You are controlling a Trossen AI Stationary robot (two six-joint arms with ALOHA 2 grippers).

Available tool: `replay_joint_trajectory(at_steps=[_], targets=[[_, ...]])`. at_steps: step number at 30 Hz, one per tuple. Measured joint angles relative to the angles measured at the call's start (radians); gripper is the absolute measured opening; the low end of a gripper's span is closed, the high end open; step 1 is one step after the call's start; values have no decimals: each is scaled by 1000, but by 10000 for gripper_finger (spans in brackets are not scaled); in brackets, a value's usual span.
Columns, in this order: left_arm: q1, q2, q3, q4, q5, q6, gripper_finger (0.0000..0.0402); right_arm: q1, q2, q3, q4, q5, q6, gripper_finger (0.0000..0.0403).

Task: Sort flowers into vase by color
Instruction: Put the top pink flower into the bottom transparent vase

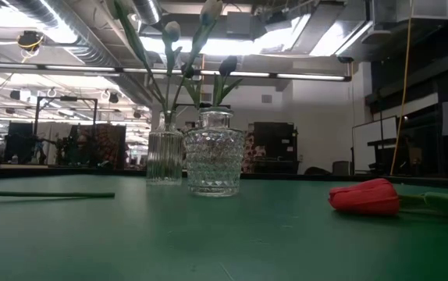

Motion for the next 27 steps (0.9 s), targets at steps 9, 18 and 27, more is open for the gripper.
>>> replay_joint_trajectory(at_steps=[9, 18, 27], targets=[[99, 0, 0, 1, -71, 7, 7, 80, 0, 0, 37, 99, 73, 218], [105, 0, 1, 189, -245, 208, 5, 82, -32, 1, 95, 76, 893, 218], [-7, 0, 1, 407, -409, 338, 4, 8, -26, 1, 45, -157, 1326, 218]])
